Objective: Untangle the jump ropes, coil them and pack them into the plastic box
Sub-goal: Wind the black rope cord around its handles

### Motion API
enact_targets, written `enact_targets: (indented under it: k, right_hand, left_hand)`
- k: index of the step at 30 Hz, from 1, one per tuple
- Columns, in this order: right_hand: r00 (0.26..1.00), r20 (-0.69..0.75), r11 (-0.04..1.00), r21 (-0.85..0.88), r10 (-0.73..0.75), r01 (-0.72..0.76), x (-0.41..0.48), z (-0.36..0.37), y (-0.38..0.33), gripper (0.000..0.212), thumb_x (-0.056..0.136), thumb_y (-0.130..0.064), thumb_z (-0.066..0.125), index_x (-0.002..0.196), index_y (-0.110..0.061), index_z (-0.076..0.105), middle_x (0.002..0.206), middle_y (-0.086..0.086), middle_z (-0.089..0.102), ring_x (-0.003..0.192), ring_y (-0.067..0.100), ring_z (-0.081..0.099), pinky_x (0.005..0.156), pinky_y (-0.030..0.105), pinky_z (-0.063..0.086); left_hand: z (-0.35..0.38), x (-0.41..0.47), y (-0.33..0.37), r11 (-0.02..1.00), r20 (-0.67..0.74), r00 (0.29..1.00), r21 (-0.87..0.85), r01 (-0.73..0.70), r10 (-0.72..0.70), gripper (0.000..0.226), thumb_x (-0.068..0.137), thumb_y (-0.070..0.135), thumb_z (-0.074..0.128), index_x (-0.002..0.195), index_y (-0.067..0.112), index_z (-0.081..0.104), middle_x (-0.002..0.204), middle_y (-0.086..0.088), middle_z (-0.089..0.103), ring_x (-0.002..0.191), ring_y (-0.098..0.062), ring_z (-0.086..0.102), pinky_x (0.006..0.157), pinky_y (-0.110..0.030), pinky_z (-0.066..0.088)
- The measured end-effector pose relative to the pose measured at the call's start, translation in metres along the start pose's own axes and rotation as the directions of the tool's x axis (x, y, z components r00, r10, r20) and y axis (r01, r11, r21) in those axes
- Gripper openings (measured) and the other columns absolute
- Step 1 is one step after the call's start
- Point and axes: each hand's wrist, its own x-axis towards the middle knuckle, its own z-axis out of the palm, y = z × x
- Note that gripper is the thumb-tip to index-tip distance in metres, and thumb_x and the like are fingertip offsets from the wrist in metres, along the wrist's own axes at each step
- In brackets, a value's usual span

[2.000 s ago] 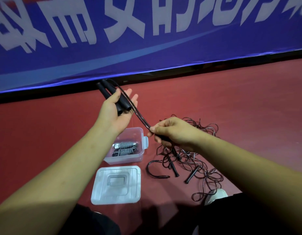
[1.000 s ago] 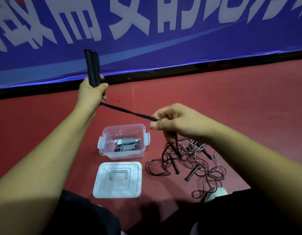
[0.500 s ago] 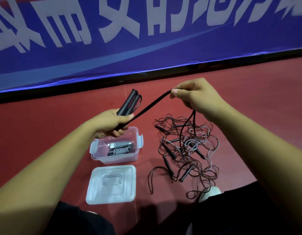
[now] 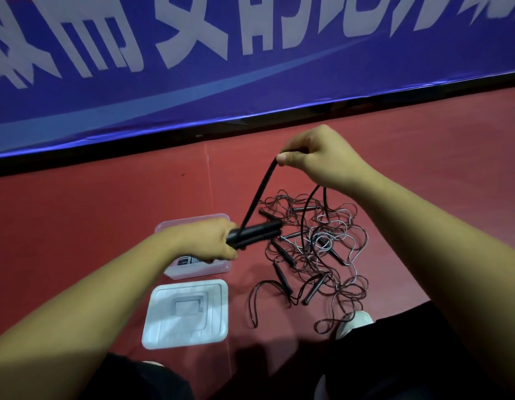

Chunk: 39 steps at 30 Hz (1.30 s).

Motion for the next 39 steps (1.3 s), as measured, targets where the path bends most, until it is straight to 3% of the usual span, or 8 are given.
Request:
enact_targets:
  k: [3,7,10,14,17,25,34,39]
  right_hand:
    - [1.0,-0.006,1.0,-0.005,0.002,-0.002,0.004,0.003,0.002,0.016,0.091,-0.025,0.068,0.095,-0.012,0.077,0.083,-0.006,0.07,0.08,0.004,0.065,0.074,0.023,0.047]
    - [0.984,-0.036,0.981,0.091,0.175,-0.171,0.012,0.007,0.02,0.016,0.09,-0.024,0.069,0.08,-0.013,0.074,0.042,-0.015,0.052,0.042,-0.006,0.048,0.05,0.016,0.033]
    - [0.945,0.075,0.926,0.185,0.32,-0.328,0.011,0.012,0.034,0.02,0.09,-0.018,0.068,0.073,-0.01,0.071,0.046,-0.005,0.047,0.043,0.011,0.038,0.047,0.021,0.029]
    - [0.9,0.287,0.863,0.295,0.329,-0.41,0.008,0.014,0.038,0.009,0.09,-0.005,0.061,0.082,-0.007,0.063,0.049,-0.002,0.045,0.045,0.014,0.032,0.044,0.02,0.023]
    - [0.901,0.325,0.845,0.358,0.286,-0.398,0.009,0.013,0.036,0.011,0.091,-0.007,0.063,0.08,-0.01,0.063,0.051,0.0,0.044,0.045,0.013,0.029,0.045,0.019,0.02]
    - [0.903,0.357,0.879,0.316,0.238,-0.356,-0.002,0.019,0.03,0.026,0.096,-0.017,0.062,0.07,-0.015,0.063,0.057,0.003,0.047,0.047,0.015,0.04,0.046,0.022,0.035]
    - [0.901,0.418,0.956,0.198,0.115,-0.214,-0.025,0.017,-0.006,0.026,0.097,-0.017,0.061,0.071,-0.016,0.062,0.053,-0.003,0.047,0.045,0.011,0.039,0.045,0.018,0.035]
    - [0.921,0.389,0.982,0.176,-0.005,-0.07,-0.03,0.019,-0.024,0.036,0.095,-0.023,0.065,0.059,-0.024,0.062,0.051,-0.007,0.042,0.047,0.011,0.034,0.047,0.024,0.028]
  left_hand:
    - [0.014,-0.001,0.012,0.979,0.026,0.985,0.109,-0.172,0.17,0.025,0.088,0.021,0.067,0.075,0.031,0.048,0.06,0.011,0.046,0.052,-0.008,0.043,0.055,-0.023,0.036]
    - [0.012,-0.009,0.027,0.947,-0.192,0.934,-0.054,-0.317,0.302,0.021,0.086,0.019,0.073,0.08,0.029,0.056,0.064,0.014,0.052,0.058,-0.002,0.047,0.059,-0.019,0.039]
    - [0.003,-0.013,0.023,0.898,-0.356,0.911,-0.301,-0.321,0.206,0.032,0.074,0.029,0.081,0.099,0.016,0.067,0.073,0.002,0.063,0.061,-0.01,0.057,0.063,-0.028,0.049]
    - [-0.01,-0.016,0.018,0.552,-0.398,0.899,-0.715,-0.429,0.184,0.024,0.081,0.008,0.065,0.104,0.013,0.06,0.057,-0.002,0.044,0.046,-0.014,0.036,0.044,-0.021,0.028]
    - [-0.021,-0.016,0.014,0.484,-0.427,0.9,-0.772,-0.412,0.085,0.024,0.081,0.008,0.064,0.101,0.01,0.053,0.06,-0.004,0.041,0.044,-0.011,0.032,0.042,-0.023,0.014]
    - [-0.034,-0.015,0.013,0.306,-0.446,0.895,-0.85,-0.43,0.019,0.041,0.084,-0.007,0.064,0.106,0.02,0.043,0.062,-0.008,0.044,0.047,-0.01,0.032,0.036,-0.015,0.02]
    - [-0.039,-0.004,-0.006,0.647,-0.553,0.787,-0.711,-0.276,-0.272,0.03,0.082,-0.005,0.068,0.083,0.012,0.043,0.059,-0.009,0.044,0.04,-0.015,0.036,0.037,-0.019,0.027]
    - [-0.032,0.0,-0.012,0.947,-0.679,0.689,-0.321,0.032,-0.254,0.032,0.073,0.013,0.079,0.092,0.014,0.052,0.072,-0.005,0.061,0.056,-0.022,0.055,0.05,-0.027,0.039]
